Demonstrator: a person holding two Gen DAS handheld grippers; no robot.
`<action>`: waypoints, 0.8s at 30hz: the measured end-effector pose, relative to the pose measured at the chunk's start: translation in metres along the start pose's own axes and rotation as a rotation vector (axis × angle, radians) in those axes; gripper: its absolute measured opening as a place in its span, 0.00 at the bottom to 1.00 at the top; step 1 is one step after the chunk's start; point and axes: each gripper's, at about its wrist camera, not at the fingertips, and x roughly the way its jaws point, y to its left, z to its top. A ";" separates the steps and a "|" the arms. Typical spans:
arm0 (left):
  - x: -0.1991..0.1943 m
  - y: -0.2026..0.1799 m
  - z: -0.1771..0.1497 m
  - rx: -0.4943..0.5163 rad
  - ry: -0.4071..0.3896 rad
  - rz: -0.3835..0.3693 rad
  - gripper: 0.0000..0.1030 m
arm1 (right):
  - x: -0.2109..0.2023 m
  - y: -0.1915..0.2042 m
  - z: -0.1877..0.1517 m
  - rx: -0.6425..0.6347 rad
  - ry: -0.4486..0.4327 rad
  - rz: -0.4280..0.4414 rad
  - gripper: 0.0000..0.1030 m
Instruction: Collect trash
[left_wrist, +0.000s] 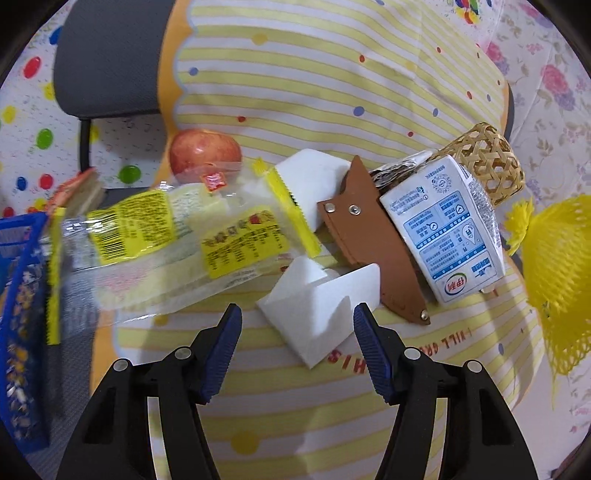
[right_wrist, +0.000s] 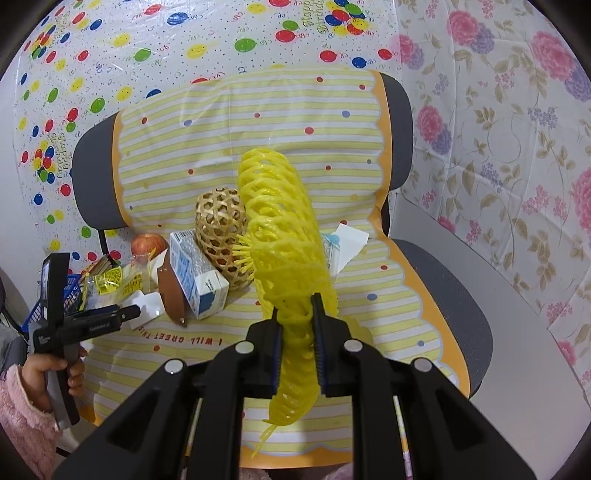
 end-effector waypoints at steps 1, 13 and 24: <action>0.004 0.000 0.002 0.003 0.000 -0.022 0.59 | 0.001 -0.001 0.000 0.002 0.002 0.006 0.14; -0.054 -0.037 -0.015 0.114 -0.113 -0.070 0.02 | -0.009 0.000 -0.010 0.011 0.010 0.013 0.14; -0.140 -0.109 -0.066 0.281 -0.222 -0.069 0.02 | -0.038 -0.010 -0.034 0.045 0.021 0.010 0.14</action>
